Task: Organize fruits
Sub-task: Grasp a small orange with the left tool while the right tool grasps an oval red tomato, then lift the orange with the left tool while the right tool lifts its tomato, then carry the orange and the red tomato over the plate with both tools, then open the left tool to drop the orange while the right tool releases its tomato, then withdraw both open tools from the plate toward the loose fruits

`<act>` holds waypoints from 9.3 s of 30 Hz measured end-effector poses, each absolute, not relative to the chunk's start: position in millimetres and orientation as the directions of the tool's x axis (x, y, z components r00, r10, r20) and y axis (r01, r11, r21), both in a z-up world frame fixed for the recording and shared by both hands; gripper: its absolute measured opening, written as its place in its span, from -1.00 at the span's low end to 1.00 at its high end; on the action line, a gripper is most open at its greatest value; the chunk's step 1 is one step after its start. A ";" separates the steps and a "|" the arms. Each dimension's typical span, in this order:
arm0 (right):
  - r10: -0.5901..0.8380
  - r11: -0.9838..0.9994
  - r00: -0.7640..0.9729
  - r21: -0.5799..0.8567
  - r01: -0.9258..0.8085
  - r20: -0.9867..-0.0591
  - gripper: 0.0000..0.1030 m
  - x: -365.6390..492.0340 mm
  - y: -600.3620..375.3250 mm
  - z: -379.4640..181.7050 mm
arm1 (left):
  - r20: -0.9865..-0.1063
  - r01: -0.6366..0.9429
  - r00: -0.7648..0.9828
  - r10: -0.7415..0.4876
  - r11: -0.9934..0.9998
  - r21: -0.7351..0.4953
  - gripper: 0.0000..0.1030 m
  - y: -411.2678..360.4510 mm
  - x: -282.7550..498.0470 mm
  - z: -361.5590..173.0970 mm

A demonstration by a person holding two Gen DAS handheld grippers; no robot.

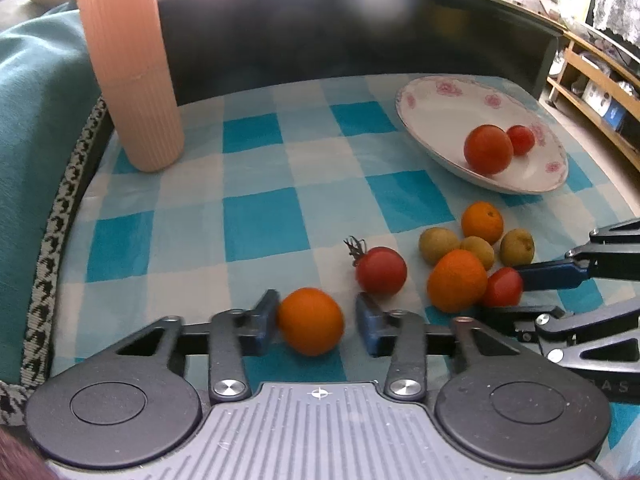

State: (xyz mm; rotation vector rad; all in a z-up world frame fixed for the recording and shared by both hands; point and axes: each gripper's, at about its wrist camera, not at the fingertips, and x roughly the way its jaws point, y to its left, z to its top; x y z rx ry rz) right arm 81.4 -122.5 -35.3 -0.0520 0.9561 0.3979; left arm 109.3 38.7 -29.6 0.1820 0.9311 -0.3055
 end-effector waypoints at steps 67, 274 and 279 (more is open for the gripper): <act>0.283 0.927 0.523 0.090 -0.363 -0.804 -0.03 53.1 -133.1 -20.4 | -0.824 0.473 0.512 -0.243 0.881 0.034 -0.18 -3.0 66.5 -10.5; 0.161 0.986 0.548 0.105 -0.133 -0.820 0.04 53.8 -145.3 -4.6 | -0.845 0.398 0.506 -0.176 0.916 0.048 0.22 -6.6 77.7 -1.4; 0.153 0.986 0.547 0.096 -0.133 -0.823 0.04 54.6 -144.0 -5.2 | -0.846 0.398 0.504 -0.172 0.916 0.051 0.22 -6.3 78.3 -3.0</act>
